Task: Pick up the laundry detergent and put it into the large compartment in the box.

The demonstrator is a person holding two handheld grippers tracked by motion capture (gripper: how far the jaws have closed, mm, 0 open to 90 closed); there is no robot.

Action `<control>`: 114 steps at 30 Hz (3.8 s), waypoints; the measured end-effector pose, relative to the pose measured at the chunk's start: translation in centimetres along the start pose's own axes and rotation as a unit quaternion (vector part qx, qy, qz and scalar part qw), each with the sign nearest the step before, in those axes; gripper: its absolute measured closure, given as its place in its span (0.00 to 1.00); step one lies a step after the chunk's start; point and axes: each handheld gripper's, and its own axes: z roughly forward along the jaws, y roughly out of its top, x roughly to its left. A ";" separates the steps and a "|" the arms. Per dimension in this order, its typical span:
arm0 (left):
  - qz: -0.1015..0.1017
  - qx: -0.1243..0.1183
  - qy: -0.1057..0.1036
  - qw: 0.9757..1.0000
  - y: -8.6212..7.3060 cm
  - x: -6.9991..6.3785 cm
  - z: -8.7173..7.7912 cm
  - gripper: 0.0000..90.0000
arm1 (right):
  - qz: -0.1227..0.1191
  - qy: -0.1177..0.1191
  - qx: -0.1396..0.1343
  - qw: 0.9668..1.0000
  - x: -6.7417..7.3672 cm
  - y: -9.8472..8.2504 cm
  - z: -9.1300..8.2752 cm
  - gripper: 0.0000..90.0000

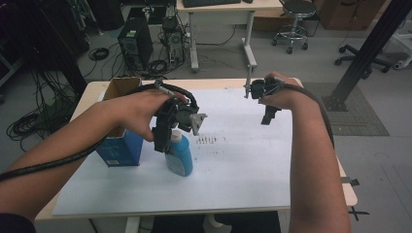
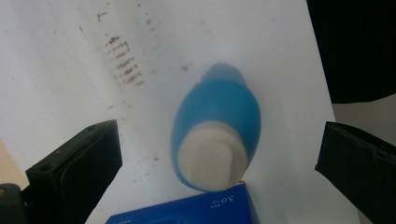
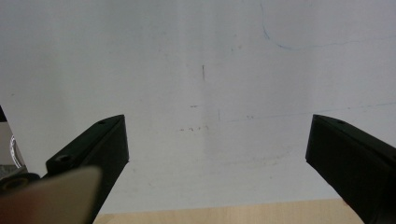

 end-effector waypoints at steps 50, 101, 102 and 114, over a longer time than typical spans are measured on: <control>0.027 0.006 0.003 1.000 -0.9 -0.2 5.1 0.00 | 0.005 0.007 0.004 1.000 0.1 -0.1 0.7 0.06; 0.033 0.018 -0.001 0.999 -1.1 0.1 5.7 0.22 | 0.002 0.014 0.015 1.000 -0.1 0.5 1.8 0.07; 0.034 0.019 0.000 0.999 -1.2 0.1 5.7 0.22 | 0.001 0.014 0.014 1.000 -0.1 0.5 1.8 0.07; 0.035 0.023 0.002 0.999 -1.0 0.2 5.6 0.29 | 0.000 0.011 0.017 1.000 -0.1 0.5 1.8 0.07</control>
